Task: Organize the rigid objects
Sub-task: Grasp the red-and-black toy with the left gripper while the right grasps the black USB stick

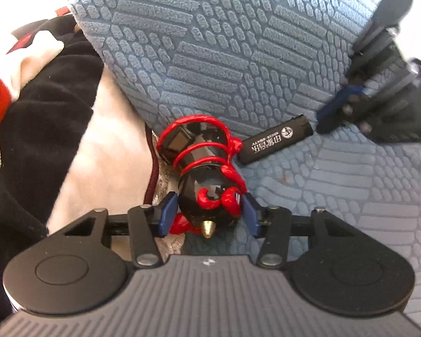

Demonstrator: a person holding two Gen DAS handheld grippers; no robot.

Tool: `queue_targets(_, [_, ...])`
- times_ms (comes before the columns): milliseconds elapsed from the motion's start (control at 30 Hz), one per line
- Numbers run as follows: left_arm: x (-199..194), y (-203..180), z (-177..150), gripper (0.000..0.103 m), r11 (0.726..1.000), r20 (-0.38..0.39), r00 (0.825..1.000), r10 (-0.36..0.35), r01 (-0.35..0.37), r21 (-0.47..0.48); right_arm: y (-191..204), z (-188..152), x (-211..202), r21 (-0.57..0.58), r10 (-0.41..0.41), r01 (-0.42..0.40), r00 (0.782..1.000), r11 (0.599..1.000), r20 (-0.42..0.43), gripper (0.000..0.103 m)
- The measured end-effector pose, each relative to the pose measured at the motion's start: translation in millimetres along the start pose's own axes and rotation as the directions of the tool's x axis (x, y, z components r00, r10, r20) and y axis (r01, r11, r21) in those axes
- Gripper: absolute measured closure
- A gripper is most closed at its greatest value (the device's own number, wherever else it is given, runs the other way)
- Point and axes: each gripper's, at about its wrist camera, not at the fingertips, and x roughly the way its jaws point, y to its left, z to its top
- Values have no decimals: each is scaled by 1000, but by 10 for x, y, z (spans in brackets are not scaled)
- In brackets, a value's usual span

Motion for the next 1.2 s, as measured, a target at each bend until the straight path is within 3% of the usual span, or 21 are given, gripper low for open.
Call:
queue_targets(100, [-58, 24, -2, 47, 999, 8, 1000, -17, 17, -36, -45, 54, 33, 6, -5, 5, 1000, 1000, 10, 91])
queue_targets(167, [-116, 30, -3, 47, 997, 13, 999, -33, 33, -64, -48, 115, 90, -14, 1, -1, 1000, 1000, 6, 80])
queue_targets(200, [-147, 43, -6, 47, 996, 17, 999, -44, 45, -78, -35, 131, 109, -27, 0, 0, 1000, 1000, 9, 69])
queue_targets(233, [-197, 51, -13, 47, 993, 21, 998, -62, 63, -98, -17, 156, 134, -42, 5, -5, 1000, 999, 8, 66])
queue_targets(367, [-336, 84, -24, 47, 982, 41, 994, -101, 106, -156, -6, 219, 224, -59, 63, -64, 998, 996, -19, 66])
queue_targets(467, [-387, 103, -22, 47, 976, 50, 992, -118, 125, -180, 28, 229, 354, -91, 43, -48, 998, 995, -53, 66])
queue_targets(633, [-482, 151, -16, 48, 960, 67, 987, -144, 156, -234, -31, 339, 368, -57, 75, -82, 991, 995, -110, 70])
queue_targets(733, [-534, 158, -7, 48, 944, 79, 983, -166, 181, -276, -63, 399, 303, -27, 101, -104, 990, 994, -93, 87])
queue_targets(1200, [-787, 143, -59, 49, 865, 114, 958, -263, 287, -411, -10, 196, -299, 29, 93, -91, 993, 995, -76, 94])
